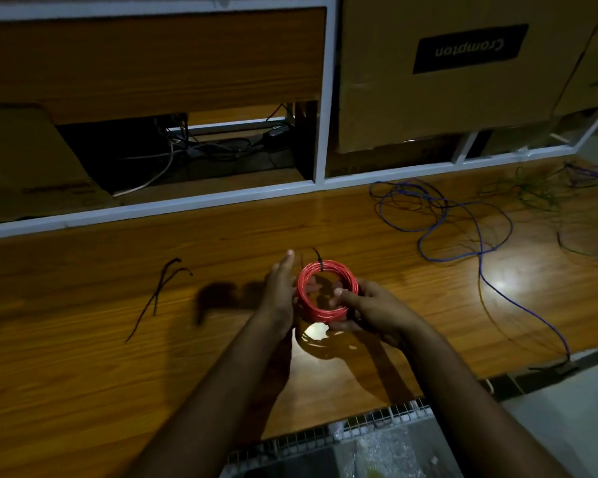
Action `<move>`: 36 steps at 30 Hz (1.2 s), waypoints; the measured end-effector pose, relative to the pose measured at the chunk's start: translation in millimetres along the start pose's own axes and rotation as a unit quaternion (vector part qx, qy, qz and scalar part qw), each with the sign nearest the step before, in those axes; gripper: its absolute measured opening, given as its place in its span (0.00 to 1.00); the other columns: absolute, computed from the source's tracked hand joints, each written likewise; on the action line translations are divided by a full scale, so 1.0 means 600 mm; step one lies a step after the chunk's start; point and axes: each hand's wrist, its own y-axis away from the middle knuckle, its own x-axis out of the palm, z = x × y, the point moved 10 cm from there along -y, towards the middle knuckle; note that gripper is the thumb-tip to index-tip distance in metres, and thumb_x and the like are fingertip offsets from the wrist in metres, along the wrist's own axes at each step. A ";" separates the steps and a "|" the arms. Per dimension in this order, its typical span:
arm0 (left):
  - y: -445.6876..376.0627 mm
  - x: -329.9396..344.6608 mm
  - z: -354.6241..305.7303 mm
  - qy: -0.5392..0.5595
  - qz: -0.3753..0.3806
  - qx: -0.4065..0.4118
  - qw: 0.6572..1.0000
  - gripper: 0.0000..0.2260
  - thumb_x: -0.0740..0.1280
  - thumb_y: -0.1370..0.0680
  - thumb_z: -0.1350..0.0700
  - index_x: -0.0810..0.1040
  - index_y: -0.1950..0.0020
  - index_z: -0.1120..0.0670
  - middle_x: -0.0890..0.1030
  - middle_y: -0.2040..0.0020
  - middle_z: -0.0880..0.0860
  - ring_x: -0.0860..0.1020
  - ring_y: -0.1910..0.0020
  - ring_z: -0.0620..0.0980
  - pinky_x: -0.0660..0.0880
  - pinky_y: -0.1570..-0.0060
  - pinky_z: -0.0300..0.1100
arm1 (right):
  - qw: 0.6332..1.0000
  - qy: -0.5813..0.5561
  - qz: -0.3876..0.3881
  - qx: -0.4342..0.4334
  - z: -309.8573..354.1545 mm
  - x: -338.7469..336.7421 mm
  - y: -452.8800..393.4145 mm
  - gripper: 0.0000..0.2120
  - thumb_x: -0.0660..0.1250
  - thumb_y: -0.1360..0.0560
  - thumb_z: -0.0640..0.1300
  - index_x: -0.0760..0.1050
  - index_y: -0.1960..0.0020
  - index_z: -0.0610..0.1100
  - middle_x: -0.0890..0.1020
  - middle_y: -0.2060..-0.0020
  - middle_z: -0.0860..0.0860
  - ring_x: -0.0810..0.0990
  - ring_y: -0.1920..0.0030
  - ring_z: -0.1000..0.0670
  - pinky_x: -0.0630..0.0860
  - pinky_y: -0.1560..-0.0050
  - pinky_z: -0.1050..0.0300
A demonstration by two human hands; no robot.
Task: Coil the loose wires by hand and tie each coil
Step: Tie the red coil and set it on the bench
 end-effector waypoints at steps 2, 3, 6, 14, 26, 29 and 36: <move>-0.008 0.013 0.006 -0.035 0.030 -0.006 0.999 0.22 0.58 0.19 0.40 0.72 0.32 0.51 0.79 0.40 0.57 0.78 0.42 0.56 0.75 0.50 0.48 | 1.000 -0.012 -0.011 0.002 0.008 -0.020 -0.020 0.12 0.63 0.19 0.41 0.72 0.37 0.39 0.80 0.44 0.39 0.85 0.49 0.42 0.84 0.53 0.52; -0.012 0.021 0.007 -0.048 0.048 -0.007 0.998 0.19 0.61 0.19 0.43 0.73 0.33 0.51 0.79 0.39 0.56 0.78 0.42 0.54 0.75 0.49 0.47 | 1.000 -0.016 -0.008 0.004 0.013 -0.028 -0.032 0.12 0.63 0.19 0.41 0.72 0.37 0.39 0.80 0.43 0.38 0.85 0.48 0.42 0.84 0.53 0.52; -0.053 0.025 -0.004 -0.061 0.023 0.005 0.998 0.13 0.68 0.21 0.55 0.75 0.37 0.49 0.79 0.39 0.53 0.79 0.43 0.52 0.77 0.43 0.48 | 0.999 -0.051 0.000 0.010 0.031 -0.048 -0.085 0.15 0.62 0.19 0.39 0.69 0.33 0.39 0.78 0.39 0.36 0.83 0.44 0.39 0.83 0.49 0.48; -0.197 0.024 -0.099 -0.192 -0.128 0.162 0.959 0.18 0.70 0.23 0.56 0.74 0.34 0.52 0.81 0.40 0.53 0.81 0.44 0.52 0.80 0.44 0.51 | 0.985 0.073 -0.135 -0.083 0.095 -0.113 -0.205 0.14 0.63 0.19 0.41 0.73 0.34 0.41 0.81 0.42 0.44 0.84 0.51 0.50 0.79 0.60 0.65; -0.225 0.056 -0.061 -0.326 -0.091 0.263 0.904 0.11 0.67 0.25 0.46 0.81 0.55 0.53 0.80 0.64 0.51 0.77 0.67 0.49 0.73 0.64 0.44 | 0.872 0.332 -0.323 -0.156 0.074 -0.154 -0.210 0.17 0.60 0.18 0.50 0.74 0.32 0.47 0.77 0.48 0.50 0.75 0.42 0.47 0.74 0.45 0.53; -0.207 0.039 -0.038 -0.237 -0.088 0.244 0.936 0.30 0.64 0.28 0.42 0.72 0.32 0.60 0.75 0.44 0.55 0.74 0.47 0.50 0.72 0.52 0.37 | 0.860 0.276 -0.374 -0.211 0.060 -0.159 -0.170 0.23 0.58 0.18 0.55 0.67 0.25 0.47 0.73 0.38 0.46 0.76 0.43 0.48 0.75 0.46 0.54; -0.126 0.057 -0.001 -0.317 -0.068 0.254 0.911 0.22 0.65 0.22 0.42 0.65 0.32 0.48 0.70 0.42 0.49 0.74 0.54 0.46 0.68 0.62 0.30 | 0.823 0.285 -0.419 -0.256 0.051 -0.168 -0.088 0.19 0.61 0.21 0.41 0.68 0.31 0.45 0.71 0.40 0.49 0.77 0.44 0.49 0.73 0.50 0.58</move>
